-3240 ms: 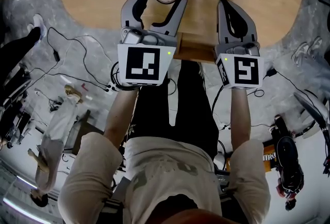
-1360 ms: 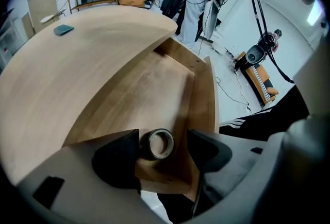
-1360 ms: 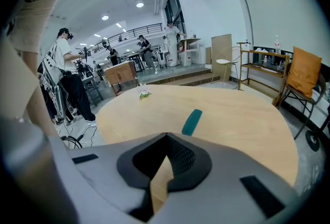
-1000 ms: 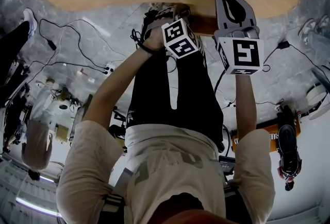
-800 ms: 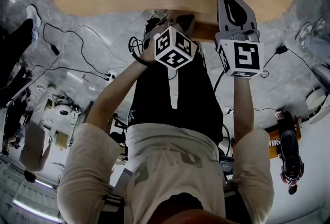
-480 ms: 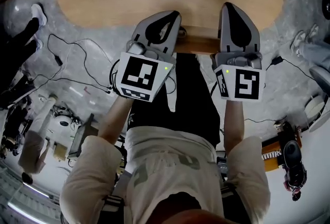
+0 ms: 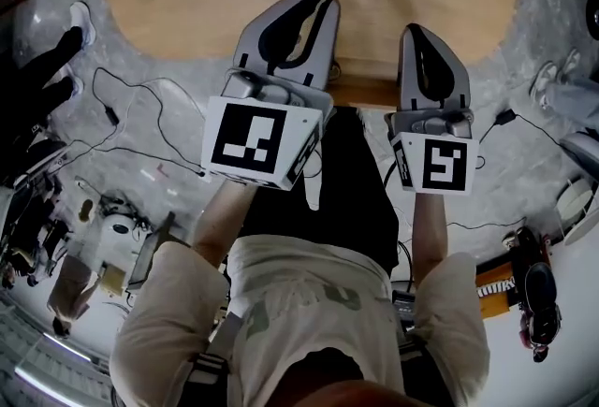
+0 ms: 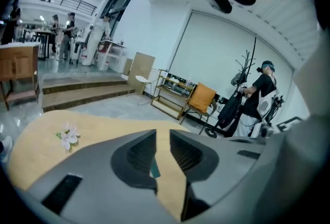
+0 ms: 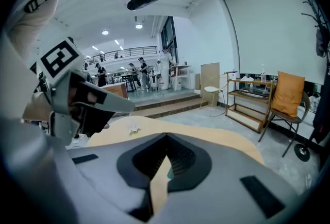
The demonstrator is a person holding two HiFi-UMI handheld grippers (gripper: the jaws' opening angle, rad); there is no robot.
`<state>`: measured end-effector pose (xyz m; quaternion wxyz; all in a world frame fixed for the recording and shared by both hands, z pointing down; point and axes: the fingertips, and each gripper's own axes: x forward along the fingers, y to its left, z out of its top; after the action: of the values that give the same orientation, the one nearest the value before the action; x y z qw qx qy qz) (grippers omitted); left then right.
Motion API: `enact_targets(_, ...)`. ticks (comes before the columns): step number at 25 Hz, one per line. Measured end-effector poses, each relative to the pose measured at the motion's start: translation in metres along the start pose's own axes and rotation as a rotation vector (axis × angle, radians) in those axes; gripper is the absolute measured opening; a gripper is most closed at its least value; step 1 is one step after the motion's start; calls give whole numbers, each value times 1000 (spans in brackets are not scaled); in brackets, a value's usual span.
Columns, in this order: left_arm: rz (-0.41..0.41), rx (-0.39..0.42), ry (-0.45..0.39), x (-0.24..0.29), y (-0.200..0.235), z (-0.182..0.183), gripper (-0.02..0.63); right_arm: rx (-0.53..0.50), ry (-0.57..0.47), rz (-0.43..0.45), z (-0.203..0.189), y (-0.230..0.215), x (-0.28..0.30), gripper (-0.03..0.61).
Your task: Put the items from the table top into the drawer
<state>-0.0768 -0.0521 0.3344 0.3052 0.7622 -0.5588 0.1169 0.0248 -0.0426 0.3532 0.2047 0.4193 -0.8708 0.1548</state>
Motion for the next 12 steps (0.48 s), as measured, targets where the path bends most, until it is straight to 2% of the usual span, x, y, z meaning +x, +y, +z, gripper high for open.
enact_targets(2,66,4,48,32,1,-13,215,-8,10,-19,-4,-10,-7,5)
enact_targets(3,99,-28,80,50,3,-25,242,-5,17,-30,-8,-14,-10,5)
enact_targets(5,155,-103,136,86,6,-52,249,19,23,-51,-16,-21,-14,5)
enact_targets(7,188,-124,196,121,11,-79,249,54,19,-77,-22,-27,-14,5)
enact_targets(12,231,2,323,188,27,-130,249,134,21,-115,-42,-40,-2,5)
